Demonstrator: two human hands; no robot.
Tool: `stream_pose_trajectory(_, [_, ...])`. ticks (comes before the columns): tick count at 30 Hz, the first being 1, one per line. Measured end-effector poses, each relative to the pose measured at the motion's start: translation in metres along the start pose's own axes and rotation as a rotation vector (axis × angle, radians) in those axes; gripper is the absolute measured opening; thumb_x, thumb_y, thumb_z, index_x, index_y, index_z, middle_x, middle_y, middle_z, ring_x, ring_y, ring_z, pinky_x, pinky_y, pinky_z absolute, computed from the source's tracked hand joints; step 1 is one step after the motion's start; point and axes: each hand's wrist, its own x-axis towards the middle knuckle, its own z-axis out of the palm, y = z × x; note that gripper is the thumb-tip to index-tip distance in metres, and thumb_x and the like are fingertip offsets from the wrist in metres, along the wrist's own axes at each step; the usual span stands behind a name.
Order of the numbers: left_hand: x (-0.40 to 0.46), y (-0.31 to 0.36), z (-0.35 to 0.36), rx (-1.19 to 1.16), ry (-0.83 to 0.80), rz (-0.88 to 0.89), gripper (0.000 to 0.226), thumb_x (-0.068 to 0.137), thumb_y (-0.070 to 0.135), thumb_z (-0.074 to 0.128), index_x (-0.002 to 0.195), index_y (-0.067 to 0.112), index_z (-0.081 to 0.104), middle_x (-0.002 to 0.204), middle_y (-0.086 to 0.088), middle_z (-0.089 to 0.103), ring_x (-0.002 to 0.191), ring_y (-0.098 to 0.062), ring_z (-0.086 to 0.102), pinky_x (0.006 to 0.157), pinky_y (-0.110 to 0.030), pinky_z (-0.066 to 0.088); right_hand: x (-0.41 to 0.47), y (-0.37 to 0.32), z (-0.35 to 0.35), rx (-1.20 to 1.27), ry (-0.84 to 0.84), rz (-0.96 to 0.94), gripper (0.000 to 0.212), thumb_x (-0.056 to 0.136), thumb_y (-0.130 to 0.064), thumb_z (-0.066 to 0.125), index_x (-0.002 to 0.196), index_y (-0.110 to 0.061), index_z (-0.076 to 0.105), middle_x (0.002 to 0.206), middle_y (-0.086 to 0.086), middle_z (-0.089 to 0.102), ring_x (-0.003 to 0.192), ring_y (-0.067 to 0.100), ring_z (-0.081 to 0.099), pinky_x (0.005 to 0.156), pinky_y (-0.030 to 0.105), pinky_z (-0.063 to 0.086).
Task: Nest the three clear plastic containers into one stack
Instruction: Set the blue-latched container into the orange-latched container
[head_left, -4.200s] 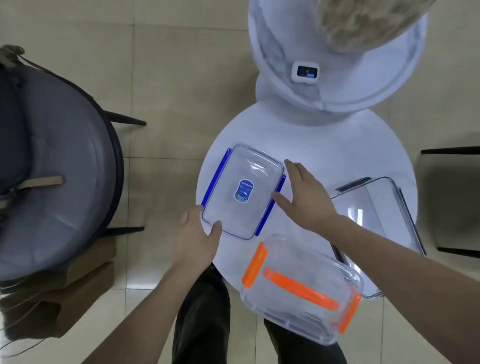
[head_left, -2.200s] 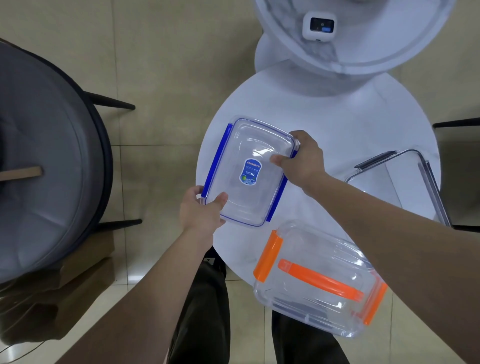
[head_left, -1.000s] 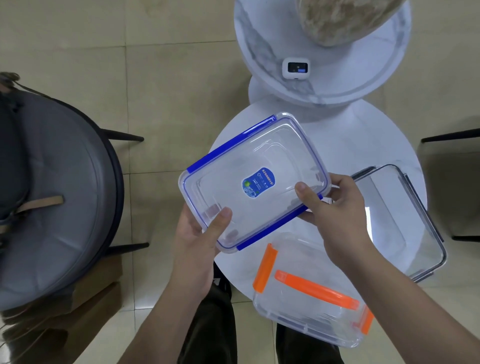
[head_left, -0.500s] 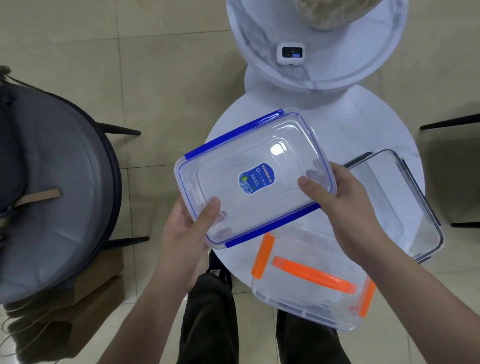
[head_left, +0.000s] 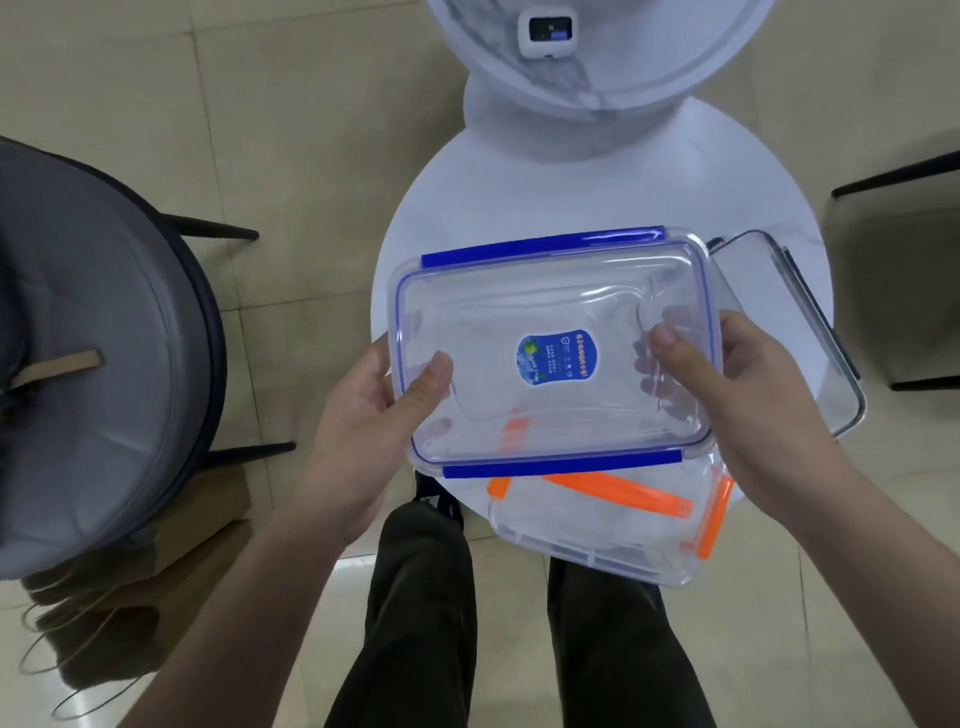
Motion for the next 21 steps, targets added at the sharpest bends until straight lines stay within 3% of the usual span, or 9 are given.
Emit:
stream_pose_trajectory(5, [-0.008, 0.0, 0.008, 0.052, -0.058, -0.019, 0.032, 0.077, 0.039, 0.066, 0.108, 0.043, 0.064, 0.099, 0.017, 0.081, 0.09, -0.002, 0.077, 0.066, -0.026, 0.063, -0.023, 0.016, -0.013, 0.044, 0.019, 0.037, 0.053, 0.066, -0.061, 0.066, 0.11, -0.032, 0.063, 0.104, -0.004, 0.075, 0.091, 0.018, 0.075, 0.084, 0.043, 0.061])
stream_pose_trajectory(10, [-0.019, -0.005, 0.023, 0.128, -0.078, -0.065, 0.047, 0.074, 0.041, 0.07, 0.12, 0.034, 0.065, 0.108, 0.012, 0.08, 0.097, -0.009, 0.078, 0.078, -0.04, 0.066, -0.045, 0.036, -0.028, 0.093, 0.057, 0.085, 0.054, 0.067, -0.061, 0.067, 0.112, -0.03, 0.065, 0.104, -0.004, 0.077, 0.094, 0.015, 0.075, 0.081, 0.039, 0.062])
stream_pose_trajectory(14, [-0.027, -0.011, 0.031, 0.163, -0.117, -0.08, 0.044, 0.079, 0.038, 0.069, 0.123, 0.031, 0.065, 0.109, 0.009, 0.08, 0.1, -0.012, 0.078, 0.079, -0.039, 0.065, -0.057, 0.051, -0.036, 0.135, 0.073, 0.11, 0.056, 0.068, -0.059, 0.068, 0.114, -0.027, 0.067, 0.103, -0.006, 0.078, 0.094, 0.014, 0.076, 0.078, 0.039, 0.062])
stream_pose_trajectory(21, [-0.038, -0.022, 0.048, 0.238, -0.14, -0.098, 0.058, 0.072, 0.048, 0.073, 0.126, 0.03, 0.065, 0.117, 0.003, 0.078, 0.109, -0.022, 0.076, 0.089, -0.053, 0.062, -0.075, 0.076, -0.052, 0.215, 0.077, 0.146, 0.041, 0.079, -0.044, 0.066, 0.117, -0.027, 0.064, 0.1, -0.011, 0.078, 0.093, 0.009, 0.076, 0.062, 0.023, 0.061])
